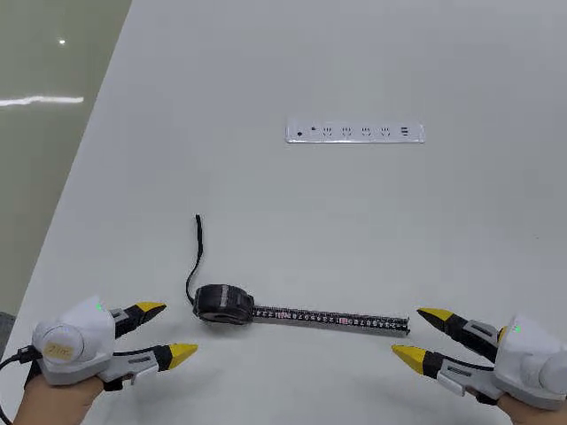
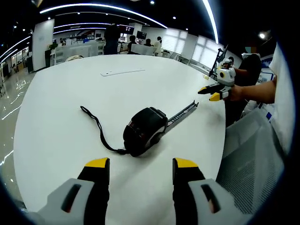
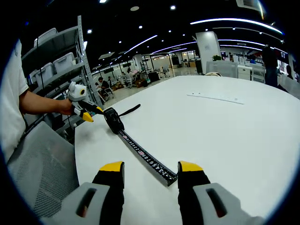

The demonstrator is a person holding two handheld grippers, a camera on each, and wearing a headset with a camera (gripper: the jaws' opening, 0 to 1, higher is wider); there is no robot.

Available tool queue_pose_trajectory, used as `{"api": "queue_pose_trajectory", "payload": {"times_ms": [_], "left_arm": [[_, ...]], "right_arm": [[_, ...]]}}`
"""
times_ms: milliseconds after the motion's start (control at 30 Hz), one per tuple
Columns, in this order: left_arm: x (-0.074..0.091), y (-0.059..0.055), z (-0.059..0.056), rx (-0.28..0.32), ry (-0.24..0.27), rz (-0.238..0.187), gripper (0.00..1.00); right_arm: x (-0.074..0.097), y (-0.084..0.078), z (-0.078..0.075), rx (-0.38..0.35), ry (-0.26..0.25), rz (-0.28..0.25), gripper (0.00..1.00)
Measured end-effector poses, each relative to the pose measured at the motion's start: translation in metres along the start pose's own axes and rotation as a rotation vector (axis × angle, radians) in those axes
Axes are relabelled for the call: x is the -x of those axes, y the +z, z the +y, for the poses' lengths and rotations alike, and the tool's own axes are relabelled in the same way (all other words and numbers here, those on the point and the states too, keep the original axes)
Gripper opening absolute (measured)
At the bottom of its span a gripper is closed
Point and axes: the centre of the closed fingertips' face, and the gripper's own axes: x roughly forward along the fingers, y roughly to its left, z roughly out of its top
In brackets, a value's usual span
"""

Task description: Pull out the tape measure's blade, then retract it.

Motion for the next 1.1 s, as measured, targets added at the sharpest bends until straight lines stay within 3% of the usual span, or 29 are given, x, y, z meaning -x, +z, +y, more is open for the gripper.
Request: {"api": "queue_pose_trajectory", "payload": {"times_ms": [267,733,900,1100], "left_arm": [[0.009,-0.002,-0.002,0.014,0.022,-0.018,0.53],[0.021,-0.008,-0.02,0.055,0.051,-0.052,0.56],[0.028,-0.006,-0.025,0.069,0.07,-0.073,0.58],[0.034,-0.006,-0.031,0.078,0.088,-0.081,0.59]], "right_arm": [[0.007,-0.004,0.008,-0.001,-0.011,-0.005,0.45],[0.02,0.001,0.019,-0.02,-0.029,-0.047,0.44],[0.022,0.003,0.026,0.004,-0.037,-0.045,0.43],[0.032,0.005,0.028,0.005,-0.069,-0.052,0.39]]}}
